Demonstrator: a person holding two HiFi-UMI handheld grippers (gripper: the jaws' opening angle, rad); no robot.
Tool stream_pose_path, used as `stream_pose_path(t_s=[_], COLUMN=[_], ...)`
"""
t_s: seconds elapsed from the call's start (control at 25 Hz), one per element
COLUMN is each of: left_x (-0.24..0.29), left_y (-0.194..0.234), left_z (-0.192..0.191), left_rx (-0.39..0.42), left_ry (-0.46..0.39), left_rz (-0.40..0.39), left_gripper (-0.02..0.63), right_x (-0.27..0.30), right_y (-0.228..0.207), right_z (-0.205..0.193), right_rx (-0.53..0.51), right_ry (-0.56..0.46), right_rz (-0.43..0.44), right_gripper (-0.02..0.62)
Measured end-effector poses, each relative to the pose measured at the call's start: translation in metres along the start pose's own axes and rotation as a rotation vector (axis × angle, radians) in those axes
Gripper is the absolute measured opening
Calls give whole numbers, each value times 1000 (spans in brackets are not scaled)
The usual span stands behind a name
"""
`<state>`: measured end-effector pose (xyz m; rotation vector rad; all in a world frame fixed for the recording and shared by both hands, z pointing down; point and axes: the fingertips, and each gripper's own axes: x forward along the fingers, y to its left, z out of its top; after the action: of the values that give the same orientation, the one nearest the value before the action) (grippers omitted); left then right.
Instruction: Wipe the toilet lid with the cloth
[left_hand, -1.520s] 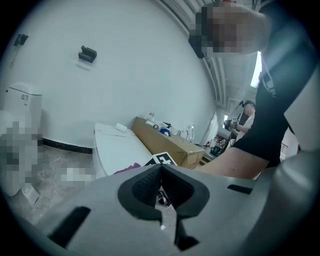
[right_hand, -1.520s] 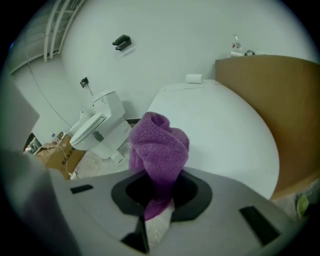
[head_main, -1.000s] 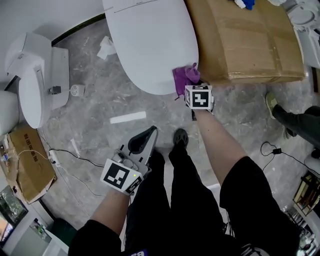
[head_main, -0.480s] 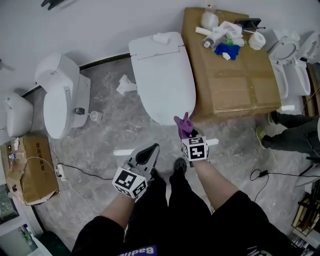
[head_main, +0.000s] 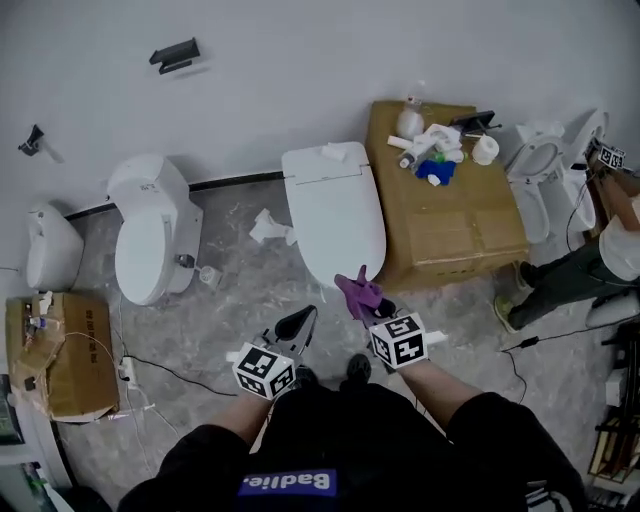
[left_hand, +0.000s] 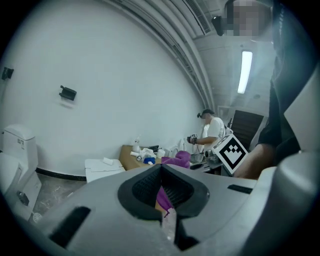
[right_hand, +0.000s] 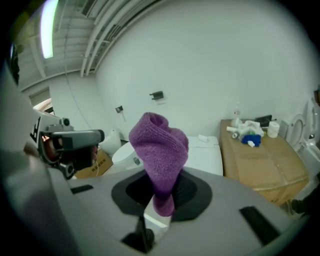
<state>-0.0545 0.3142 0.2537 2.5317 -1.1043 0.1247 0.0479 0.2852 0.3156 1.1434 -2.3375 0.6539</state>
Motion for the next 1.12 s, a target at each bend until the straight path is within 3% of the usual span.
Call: stream_pose_path(t_s=[0.2, 0.48, 0.68, 0.92, 1.12], left_x=[-16, -37, -43, -45, -47], left_y=[-29, -62, -70, -71, -86], left_z=[52, 101, 105, 94, 94], left_rx=[-14, 18, 23, 12, 49], left_ry=[-73, -111, -134, -127, -120], left_rz=[-5, -49, -46, -50, -86], left_gripper=[17, 17, 17, 17, 17], right_x=[-49, -100, -116, -118, -123], right_y=[36, 72, 78, 84, 91], right_z=[57, 95, 92, 84, 85], right_rx=[-25, -81, -144, -145, -161], right_ry=[-135, -245, -265, -267, -274], right_rz=[66, 120, 124, 139, 159], right_gripper=[66, 66, 66, 66, 66])
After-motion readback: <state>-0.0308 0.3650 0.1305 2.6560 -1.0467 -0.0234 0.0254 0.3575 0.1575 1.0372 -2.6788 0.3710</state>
